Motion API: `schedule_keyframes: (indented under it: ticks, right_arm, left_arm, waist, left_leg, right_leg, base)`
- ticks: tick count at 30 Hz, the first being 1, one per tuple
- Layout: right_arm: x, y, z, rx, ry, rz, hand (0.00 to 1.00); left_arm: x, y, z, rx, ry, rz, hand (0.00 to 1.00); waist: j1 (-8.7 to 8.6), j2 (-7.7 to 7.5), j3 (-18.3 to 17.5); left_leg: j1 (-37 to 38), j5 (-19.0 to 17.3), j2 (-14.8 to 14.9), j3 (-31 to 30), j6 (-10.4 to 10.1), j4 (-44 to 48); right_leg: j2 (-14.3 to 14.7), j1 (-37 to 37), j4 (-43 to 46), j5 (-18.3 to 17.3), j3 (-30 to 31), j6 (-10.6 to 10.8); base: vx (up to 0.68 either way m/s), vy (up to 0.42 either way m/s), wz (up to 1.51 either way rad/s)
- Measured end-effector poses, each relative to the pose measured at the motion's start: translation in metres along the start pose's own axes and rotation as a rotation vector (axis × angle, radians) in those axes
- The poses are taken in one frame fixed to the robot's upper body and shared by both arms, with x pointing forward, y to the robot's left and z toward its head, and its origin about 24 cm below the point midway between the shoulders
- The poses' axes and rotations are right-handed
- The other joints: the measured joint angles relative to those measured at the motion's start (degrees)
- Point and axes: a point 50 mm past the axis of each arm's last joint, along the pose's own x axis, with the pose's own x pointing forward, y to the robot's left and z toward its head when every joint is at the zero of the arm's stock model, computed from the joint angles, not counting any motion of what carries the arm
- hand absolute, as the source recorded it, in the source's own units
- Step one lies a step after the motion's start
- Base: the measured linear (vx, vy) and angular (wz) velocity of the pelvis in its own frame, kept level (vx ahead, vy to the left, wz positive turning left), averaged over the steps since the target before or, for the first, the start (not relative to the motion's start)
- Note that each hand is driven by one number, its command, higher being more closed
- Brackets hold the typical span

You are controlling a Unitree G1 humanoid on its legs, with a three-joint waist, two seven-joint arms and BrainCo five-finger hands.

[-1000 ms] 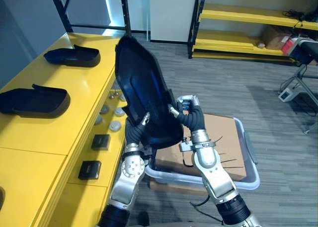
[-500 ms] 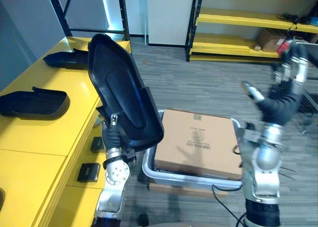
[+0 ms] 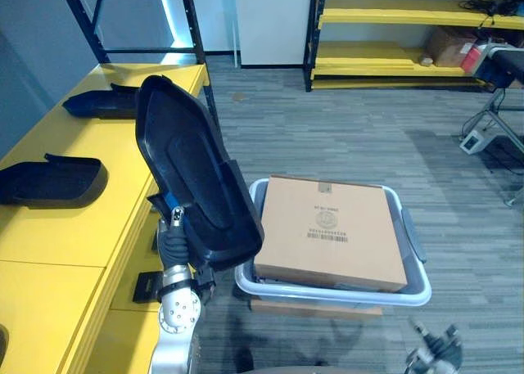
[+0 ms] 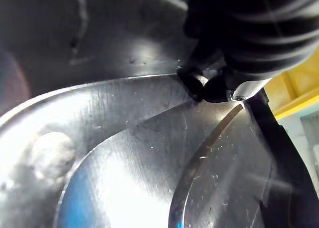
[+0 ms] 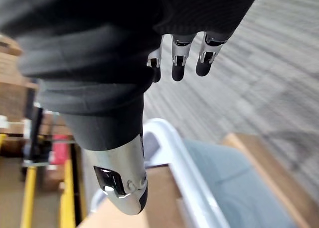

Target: Walk over and take plastic housings, then place them on the shelf

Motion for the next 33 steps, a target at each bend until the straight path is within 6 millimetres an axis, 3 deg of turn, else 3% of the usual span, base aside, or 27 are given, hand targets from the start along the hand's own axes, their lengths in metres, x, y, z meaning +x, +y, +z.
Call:
schedule_keyframes:
  ticks: [1, 4, 6, 7, 8, 12, 14, 16, 20, 22, 23, 24, 25, 26, 27, 29, 33]
  right_arm:
    - [-0.002, 0.010, -0.008, -0.053, 0.027, 0.054, 0.00]
    - [-0.001, 0.021, -0.004, -0.123, 0.008, 0.112, 0.00]
    - [0.000, 0.027, 0.000, -0.151, -0.009, 0.135, 0.00]
    - [0.001, 0.031, 0.003, -0.164, -0.020, 0.150, 0.00]
    - [0.001, 0.036, 0.006, -0.181, -0.031, 0.165, 0.00]
    - [0.004, 0.044, 0.014, -0.238, -0.053, 0.182, 0.00]
    - [0.004, 0.046, 0.014, -0.244, -0.042, 0.182, 0.00]
    - [0.005, 0.047, 0.014, -0.243, -0.040, 0.171, 0.00]
    - [0.008, 0.067, 0.022, -0.262, -0.050, 0.212, 0.00]
    - [0.008, 0.073, 0.024, -0.267, -0.058, 0.231, 0.00]
    - [0.007, 0.075, 0.024, -0.277, -0.062, 0.236, 0.00]
    - [0.007, 0.075, 0.024, -0.285, -0.064, 0.235, 0.00]
    - [0.008, 0.073, 0.025, -0.295, -0.067, 0.233, 0.00]
    - [0.008, 0.074, 0.026, -0.296, -0.070, 0.235, 0.00]
    - [0.008, 0.078, 0.027, -0.300, -0.077, 0.246, 0.00]
    - [0.008, 0.080, 0.029, -0.303, -0.082, 0.249, 0.00]
    - [0.008, 0.072, 0.029, -0.311, -0.093, 0.233, 0.00]
  left_arm:
    - [-0.002, -0.001, -0.001, -0.008, 0.010, -0.005, 1.00]
    - [-0.003, -0.006, 0.009, -0.042, -0.025, -0.020, 1.00]
    - [-0.003, -0.006, 0.017, -0.053, -0.058, -0.019, 1.00]
    - [-0.002, -0.006, 0.021, -0.060, -0.078, -0.018, 1.00]
    - [-0.002, -0.006, 0.025, -0.066, -0.095, -0.018, 1.00]
    - [-0.003, -0.012, 0.027, -0.094, -0.100, -0.020, 1.00]
    - [-0.003, -0.016, 0.030, -0.109, -0.118, -0.038, 1.00]
    - [-0.001, -0.024, 0.035, -0.149, -0.142, -0.065, 1.00]
    - [0.012, -0.043, 0.038, -0.185, -0.173, -0.139, 1.00]
    - [0.015, -0.051, 0.039, -0.183, -0.179, -0.171, 1.00]
    - [0.015, -0.053, 0.040, -0.184, -0.184, -0.183, 1.00]
    - [0.015, -0.055, 0.040, -0.179, -0.185, -0.195, 1.00]
    - [0.015, -0.056, 0.037, -0.168, -0.179, -0.205, 1.00]
    - [0.017, -0.057, 0.035, -0.160, -0.174, -0.209, 1.00]
    - [0.019, -0.056, 0.032, -0.144, -0.167, -0.205, 1.00]
    - [0.020, -0.054, 0.024, -0.124, -0.137, -0.187, 1.00]
    - [0.017, -0.058, 0.018, -0.119, -0.108, -0.202, 1.00]
  waist:
    - [0.84, -0.16, 0.46]
    - [2.42, -0.56, 3.09]
    - [2.96, -0.33, 3.98]
    - [3.03, -0.12, 4.60]
    - [3.20, 0.26, 5.05]
    - [3.84, 1.78, 5.54]
    - [4.05, 1.64, 5.54]
    - [5.13, 1.37, 5.44]
    - [4.89, 1.00, 5.20]
    - [4.84, 0.74, 5.24]
    - [4.84, 0.59, 5.28]
    - [4.74, 0.50, 5.22]
    - [4.34, 0.50, 5.11]
    - [3.37, 0.52, 4.91]
    - [2.69, 0.26, 4.88]
    - [2.11, 0.24, 4.90]
    - [1.27, -0.07, 4.82]
  left_leg:
    - [-0.02, -0.14, -0.19, -1.13, 0.20, 0.04]
    - [-3.93, -0.44, -2.01, -7.33, 0.34, 4.23]
    - [-6.56, -0.44, -2.33, -8.26, 0.35, 6.10]
    - [-8.09, -0.62, -1.83, -6.19, 0.65, 7.01]
    - [-9.92, -1.36, -0.57, -0.42, 1.75, 8.29]
    - [-10.29, -3.66, 8.04, 29.90, 5.15, 13.82]
    - [-9.78, -5.55, 9.06, 35.61, 6.50, 15.99]
    - [-10.48, -6.59, 8.05, 35.31, 5.65, 16.74]
    - [-12.78, -6.93, 5.08, 31.78, 6.35, 18.28]
    - [-13.53, -7.84, 4.62, 30.23, 6.68, 19.81]
    - [-13.84, -8.65, 3.99, 29.14, 6.73, 20.53]
    - [-13.71, -9.23, 3.40, 28.21, 6.80, 20.40]
    - [-12.93, -9.75, 2.72, 26.79, 6.93, 18.83]
    - [-12.72, -9.90, 2.07, 24.66, 6.79, 17.70]
    - [-12.33, -9.62, 1.22, 22.13, 6.68, 16.45]
    - [-10.72, -9.29, 0.58, 18.99, 6.58, 15.26]
    - [-7.35, -9.02, -0.71, 10.82, 5.06, 15.78]
  right_leg:
    - [-0.48, 0.02, 1.76, -1.31, -1.40, 0.14]
    - [-2.81, 0.08, 7.79, -5.12, -8.66, 0.38]
    - [-3.97, 0.01, 9.91, -6.53, -13.02, 0.45]
    - [-4.64, 0.03, 11.31, -7.34, -15.77, 0.49]
    - [-5.40, 0.09, 12.45, -7.93, -19.09, 0.46]
    - [-7.19, 4.25, 14.33, -8.21, -29.24, 0.84]
    - [-8.89, 5.42, 16.19, -8.23, -32.51, 0.85]
    - [-9.57, 6.14, 15.39, -8.44, -34.45, 0.99]
    - [-8.98, 8.00, 10.20, -6.54, -36.21, 2.69]
    - [-8.87, 8.76, 10.13, -5.41, -36.31, 1.53]
    - [-9.31, 8.78, 11.43, -5.06, -35.38, 0.83]
    - [-10.31, 8.17, 14.03, -5.01, -32.51, -1.19]
    - [-11.81, 5.86, 19.71, -4.86, -25.25, -6.13]
    - [-10.90, 3.42, 21.72, -7.64, -17.52, -6.66]
    - [-8.42, 0.24, 22.63, -11.37, -9.24, -6.26]
    - [-5.47, -4.10, 23.91, -14.43, -1.45, -6.17]
    - [0.64, -12.09, 26.24, -16.32, 13.70, -3.73]
  base:
    - [-0.04, -0.021, 0.72]
    - [-0.05, -0.033, 1.16]
    - [-0.04, -0.029, 1.30]
    - [-0.05, -0.018, 1.51]
    - [-0.02, -0.019, 1.61]
    - [0.09, 0.004, 1.29]
    - [0.12, 0.065, 0.98]
    - [0.12, 0.107, 0.56]
    - [0.12, 0.097, 0.39]
    - [0.12, 0.087, 0.45]
    - [0.13, 0.101, 0.51]
    - [0.14, 0.119, 0.56]
    - [0.13, 0.099, 0.68]
    - [0.16, 0.076, 0.84]
    - [0.13, 0.027, 0.70]
    - [0.16, 0.006, 0.82]
    - [0.21, -0.066, 1.27]
